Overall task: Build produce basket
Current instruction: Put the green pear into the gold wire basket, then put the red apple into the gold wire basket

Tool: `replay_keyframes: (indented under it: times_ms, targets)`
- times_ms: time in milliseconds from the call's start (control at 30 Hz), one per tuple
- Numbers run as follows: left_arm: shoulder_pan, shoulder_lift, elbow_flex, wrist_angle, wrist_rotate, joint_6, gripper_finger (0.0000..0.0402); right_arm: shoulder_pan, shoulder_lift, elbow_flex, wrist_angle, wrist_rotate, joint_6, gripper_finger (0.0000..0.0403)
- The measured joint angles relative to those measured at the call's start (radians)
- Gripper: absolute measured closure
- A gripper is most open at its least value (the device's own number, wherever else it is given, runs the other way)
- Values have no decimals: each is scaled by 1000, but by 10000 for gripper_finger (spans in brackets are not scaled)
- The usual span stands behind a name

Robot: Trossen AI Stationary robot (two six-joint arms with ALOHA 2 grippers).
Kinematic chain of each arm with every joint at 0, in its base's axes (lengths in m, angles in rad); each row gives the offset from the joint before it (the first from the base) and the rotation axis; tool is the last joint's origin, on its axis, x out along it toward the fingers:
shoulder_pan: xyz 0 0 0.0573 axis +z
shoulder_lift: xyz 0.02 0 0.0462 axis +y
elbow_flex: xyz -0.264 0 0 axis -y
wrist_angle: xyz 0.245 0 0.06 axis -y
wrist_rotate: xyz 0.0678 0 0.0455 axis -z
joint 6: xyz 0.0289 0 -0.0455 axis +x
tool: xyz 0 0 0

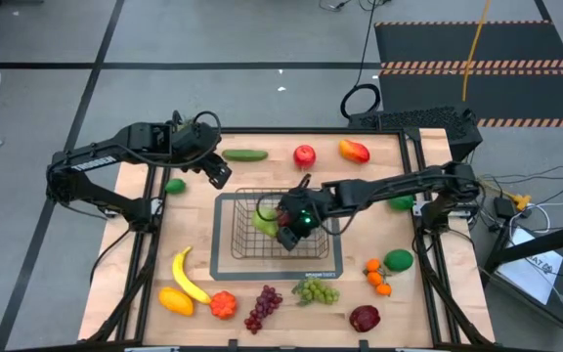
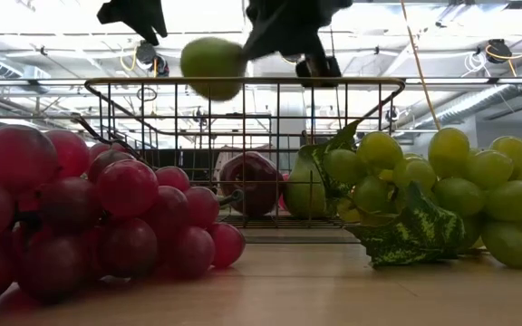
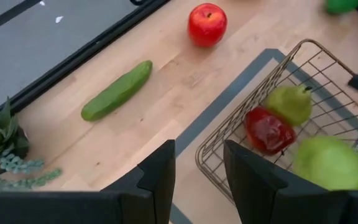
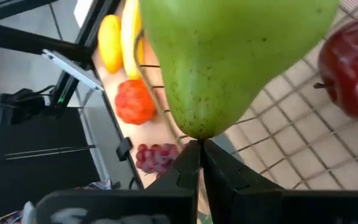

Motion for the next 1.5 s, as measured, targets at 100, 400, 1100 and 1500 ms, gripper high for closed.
replay_keyframes:
  times_ms: [100, 400, 1100, 1500]
  targets:
    - [0, 0, 0, 0, 0, -30, 265, -19, 18, 0, -3, -11, 1, 395]
    - [0, 0, 0, 0, 0, -82, 265, -65, 76, 0, 12, -60, -8, 395]
    - [0, 0, 0, -2, -26, -132, 265, -136, 21, 0, 25, 21, -22, 249]
    - [-11, 0, 0, -6, -22, -170, 261, -192, -273, 0, -85, 121, -180, 228]
